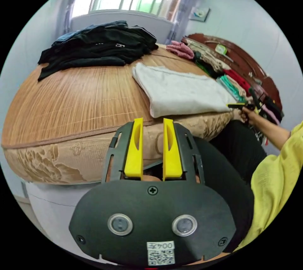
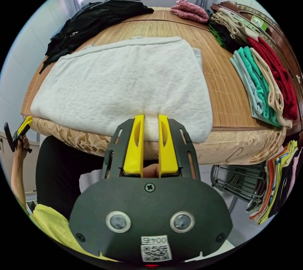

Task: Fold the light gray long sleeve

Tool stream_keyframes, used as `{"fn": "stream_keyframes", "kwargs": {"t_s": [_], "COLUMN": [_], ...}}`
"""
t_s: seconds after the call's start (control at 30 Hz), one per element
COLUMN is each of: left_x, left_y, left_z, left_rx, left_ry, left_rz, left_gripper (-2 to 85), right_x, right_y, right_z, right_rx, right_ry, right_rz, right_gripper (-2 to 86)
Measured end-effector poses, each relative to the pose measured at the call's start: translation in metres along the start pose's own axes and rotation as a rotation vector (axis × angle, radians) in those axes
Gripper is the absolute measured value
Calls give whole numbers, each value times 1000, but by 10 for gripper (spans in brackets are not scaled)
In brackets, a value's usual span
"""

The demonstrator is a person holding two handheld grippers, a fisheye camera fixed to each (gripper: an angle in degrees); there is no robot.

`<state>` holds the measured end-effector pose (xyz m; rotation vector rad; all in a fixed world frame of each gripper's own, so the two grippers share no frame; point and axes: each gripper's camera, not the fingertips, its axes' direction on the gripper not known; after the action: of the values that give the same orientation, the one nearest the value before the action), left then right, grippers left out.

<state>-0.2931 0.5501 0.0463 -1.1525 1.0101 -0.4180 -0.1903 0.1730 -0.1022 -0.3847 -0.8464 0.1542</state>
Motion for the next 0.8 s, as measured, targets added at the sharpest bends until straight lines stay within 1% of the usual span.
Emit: {"fn": "stream_keyframes", "kwargs": {"t_s": [0.1, 0.2, 0.37, 0.43, 0.67, 0.8], "left_x": [16, 20, 19, 24, 31, 35], "left_y": [-17, -29, -41, -47, -69, -82], "left_z": [7, 5, 2, 4, 10, 9], "left_rx": [-23, -22, -39, -68, -146, -185], "left_ry": [-8, -8, 37, 65, 80, 56], "left_rz": [75, 101, 150, 200, 308, 353], "left_gripper": [98, 96, 88, 82, 76, 47], "right_x": [-3, 0, -9, -13, -6, 0], "right_y": [2, 3, 6, 8, 16, 23], "right_z": [5, 8, 12, 13, 12, 10], "right_rx": [7, 8, 10, 11, 13, 12], "right_ry": [-9, -33, 21, 44, 43, 44], "right_rz": [0, 29, 6, -9, -2, 0], "right_gripper": [80, 77, 77, 79, 79, 79]}}
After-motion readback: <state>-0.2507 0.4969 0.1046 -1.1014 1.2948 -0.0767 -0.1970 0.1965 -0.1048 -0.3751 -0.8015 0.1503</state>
